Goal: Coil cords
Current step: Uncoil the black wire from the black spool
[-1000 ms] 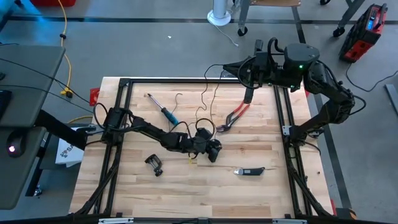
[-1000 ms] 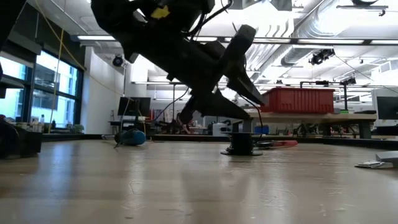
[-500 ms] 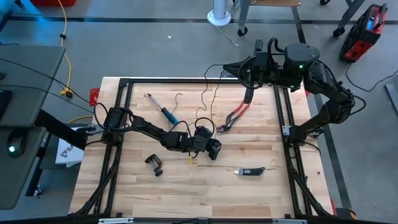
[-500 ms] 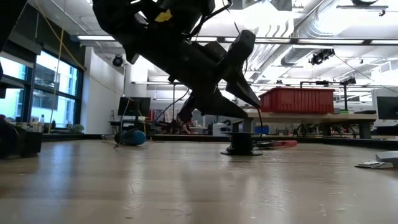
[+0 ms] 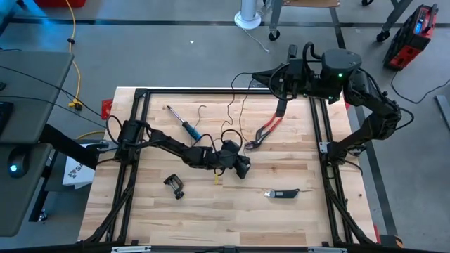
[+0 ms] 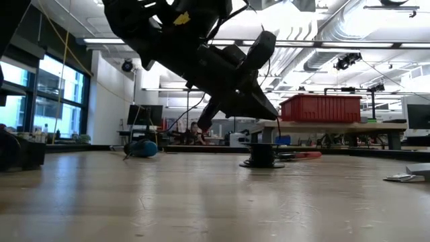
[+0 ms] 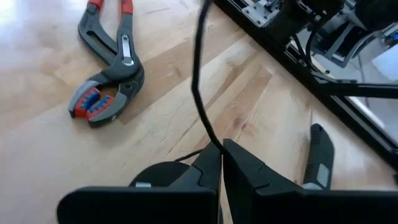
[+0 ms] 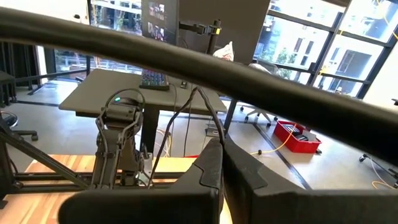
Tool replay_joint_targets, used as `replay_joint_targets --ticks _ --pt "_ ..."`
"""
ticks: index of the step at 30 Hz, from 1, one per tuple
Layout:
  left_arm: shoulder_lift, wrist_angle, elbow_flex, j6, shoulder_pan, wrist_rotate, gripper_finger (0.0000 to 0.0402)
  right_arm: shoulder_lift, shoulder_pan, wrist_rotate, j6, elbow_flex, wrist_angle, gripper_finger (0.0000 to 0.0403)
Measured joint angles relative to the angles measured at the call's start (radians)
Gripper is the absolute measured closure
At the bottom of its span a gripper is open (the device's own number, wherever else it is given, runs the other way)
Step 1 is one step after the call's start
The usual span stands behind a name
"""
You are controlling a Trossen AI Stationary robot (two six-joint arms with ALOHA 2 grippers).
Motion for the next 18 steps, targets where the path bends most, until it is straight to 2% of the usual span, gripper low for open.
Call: replay_joint_targets --ticks 5,10,14,16,18 --pt "-0.041 -0.022 0.000 -0.012 0.019 0.050 0.0400 0.000 0.002 0.002 0.021 0.000 0.030 0.0380" --pt "-0.138 -0.103 0.000 0.065 0.030 0.097 0.0401 -0.001 0.002 0.024 0.077 0.000 0.010 0.0304" --pt "-0.243 -0.246 0.000 0.128 0.029 0.186 0.0401 -0.002 0.011 0.179 0.080 0.000 0.004 0.0242" --pt "-0.297 -0.337 0.000 0.135 0.023 0.230 0.0401 -0.005 0.010 0.280 0.079 0.000 -0.005 0.0218" --pt "-0.354 -0.410 0.000 0.135 0.012 0.270 0.0401 -0.009 0.000 0.338 0.082 0.000 -0.015 0.0201"
